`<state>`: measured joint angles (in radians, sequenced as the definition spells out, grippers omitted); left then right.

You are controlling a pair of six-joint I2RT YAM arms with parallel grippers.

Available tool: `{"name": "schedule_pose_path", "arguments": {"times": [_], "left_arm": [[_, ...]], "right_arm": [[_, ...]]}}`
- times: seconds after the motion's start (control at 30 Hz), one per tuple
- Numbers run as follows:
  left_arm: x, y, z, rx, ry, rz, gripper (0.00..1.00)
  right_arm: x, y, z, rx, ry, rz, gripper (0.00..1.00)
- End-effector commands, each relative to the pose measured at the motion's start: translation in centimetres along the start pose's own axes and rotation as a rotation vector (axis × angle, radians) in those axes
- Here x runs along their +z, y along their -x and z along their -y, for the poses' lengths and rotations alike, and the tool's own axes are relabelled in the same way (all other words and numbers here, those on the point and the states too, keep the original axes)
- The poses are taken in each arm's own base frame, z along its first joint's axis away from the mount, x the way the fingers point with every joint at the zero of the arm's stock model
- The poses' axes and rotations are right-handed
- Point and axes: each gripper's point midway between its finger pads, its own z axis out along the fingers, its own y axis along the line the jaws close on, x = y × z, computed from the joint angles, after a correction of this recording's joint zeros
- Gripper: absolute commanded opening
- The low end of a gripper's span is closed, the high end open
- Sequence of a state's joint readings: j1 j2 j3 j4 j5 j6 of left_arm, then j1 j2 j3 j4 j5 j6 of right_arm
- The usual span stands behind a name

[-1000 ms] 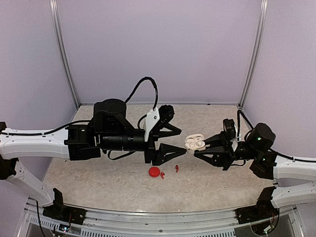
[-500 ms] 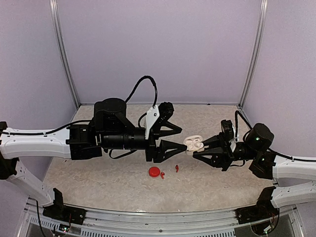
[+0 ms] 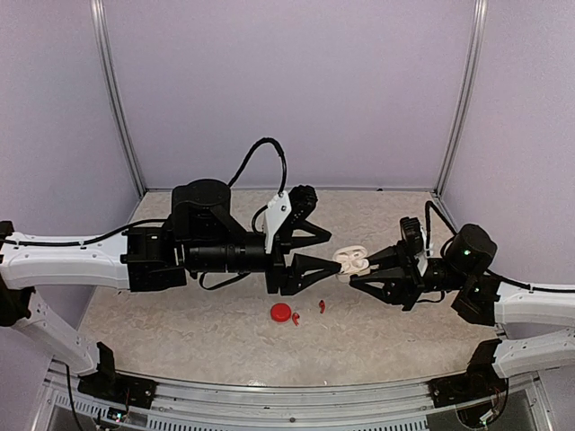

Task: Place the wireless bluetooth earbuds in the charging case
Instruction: Adjust the left earbud in the left side groove of the charging case.

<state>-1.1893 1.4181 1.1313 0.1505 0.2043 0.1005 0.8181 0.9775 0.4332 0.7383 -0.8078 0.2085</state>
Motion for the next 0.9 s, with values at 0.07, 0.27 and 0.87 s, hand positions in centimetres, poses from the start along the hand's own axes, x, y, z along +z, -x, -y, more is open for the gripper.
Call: {"name": "schedule_pose_path", "arguments": {"times": [0.07, 0.27, 0.87], "left_arm": [[0.5, 0.8, -1.4, 0.029, 0.07, 0.027, 0.64], [0.8, 0.7, -2.0, 0.031, 0.098, 0.016, 0.64], [1.5, 0.1, -1.3, 0.035, 0.051, -0.001, 0.65]], "right_arm": [[0.5, 1.9, -1.4, -0.03, 0.078, 0.044, 0.0], [0.4, 2.1, -1.6, -0.033, 0.081, 0.048, 0.0], [0.2, 2.5, -1.5, -0.052, 0.057, 0.056, 0.0]]}}
